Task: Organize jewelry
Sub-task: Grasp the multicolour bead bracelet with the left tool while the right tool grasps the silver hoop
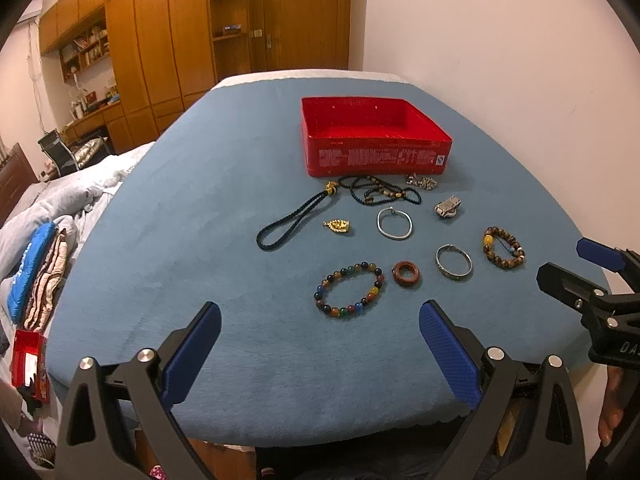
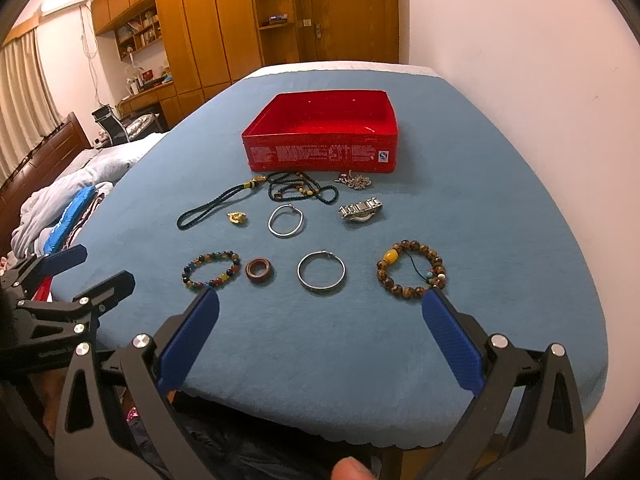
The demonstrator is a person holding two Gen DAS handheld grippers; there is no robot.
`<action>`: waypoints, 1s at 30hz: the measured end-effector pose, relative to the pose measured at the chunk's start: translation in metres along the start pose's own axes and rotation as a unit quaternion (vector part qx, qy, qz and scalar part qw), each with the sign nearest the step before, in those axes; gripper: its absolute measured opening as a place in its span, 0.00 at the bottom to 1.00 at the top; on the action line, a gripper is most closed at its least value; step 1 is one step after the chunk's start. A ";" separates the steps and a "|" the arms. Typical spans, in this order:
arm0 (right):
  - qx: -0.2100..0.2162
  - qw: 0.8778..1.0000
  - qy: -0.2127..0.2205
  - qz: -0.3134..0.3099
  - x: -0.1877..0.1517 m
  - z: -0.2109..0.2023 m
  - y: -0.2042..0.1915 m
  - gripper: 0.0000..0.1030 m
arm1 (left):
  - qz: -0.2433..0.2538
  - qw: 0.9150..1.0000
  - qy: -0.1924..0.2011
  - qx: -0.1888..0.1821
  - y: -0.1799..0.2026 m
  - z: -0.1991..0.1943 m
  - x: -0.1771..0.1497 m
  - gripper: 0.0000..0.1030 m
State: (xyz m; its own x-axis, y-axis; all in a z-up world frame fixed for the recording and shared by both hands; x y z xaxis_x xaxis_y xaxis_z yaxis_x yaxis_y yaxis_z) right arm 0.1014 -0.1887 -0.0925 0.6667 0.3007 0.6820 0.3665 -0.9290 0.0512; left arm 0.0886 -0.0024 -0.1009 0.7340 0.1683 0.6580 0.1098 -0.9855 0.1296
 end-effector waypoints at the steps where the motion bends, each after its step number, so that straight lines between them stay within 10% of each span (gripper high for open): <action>1: 0.000 1.000 -0.001 0.000 0.000 0.001 0.000 0.97 | 0.000 1.000 -0.003 0.000 0.000 0.002 0.000 0.96; 19: 0.030 1.000 -0.008 -0.005 -0.009 0.035 0.001 0.97 | 0.002 0.999 -0.042 -0.003 -0.003 0.046 -0.015 0.96; 24: 0.064 0.997 -0.034 0.003 -0.018 0.058 0.000 0.61 | 0.005 0.998 -0.065 -0.012 0.001 0.071 -0.023 0.96; 30: 0.078 0.995 -0.059 0.002 -0.025 0.082 -0.002 0.61 | 0.009 0.997 -0.079 -0.009 0.002 0.093 -0.028 0.96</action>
State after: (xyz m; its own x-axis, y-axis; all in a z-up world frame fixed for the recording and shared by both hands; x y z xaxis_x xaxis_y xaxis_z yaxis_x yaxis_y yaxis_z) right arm 0.1372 -0.1771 -0.1695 0.7363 0.3296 0.5910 0.4543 -0.8880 -0.0708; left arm 0.1305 -0.0116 -0.1875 0.8317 0.1444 0.5362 0.0854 -0.9874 0.1335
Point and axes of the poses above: each gripper's, at about its wrist camera, not at the fingertips, and z roughly the way its jaws point, y to its right, x to its top, the point moved 10 cm from there along z, roughly the way its jaws point, and after that the axes turned 11 degrees about -z, right-handed, at the moved point
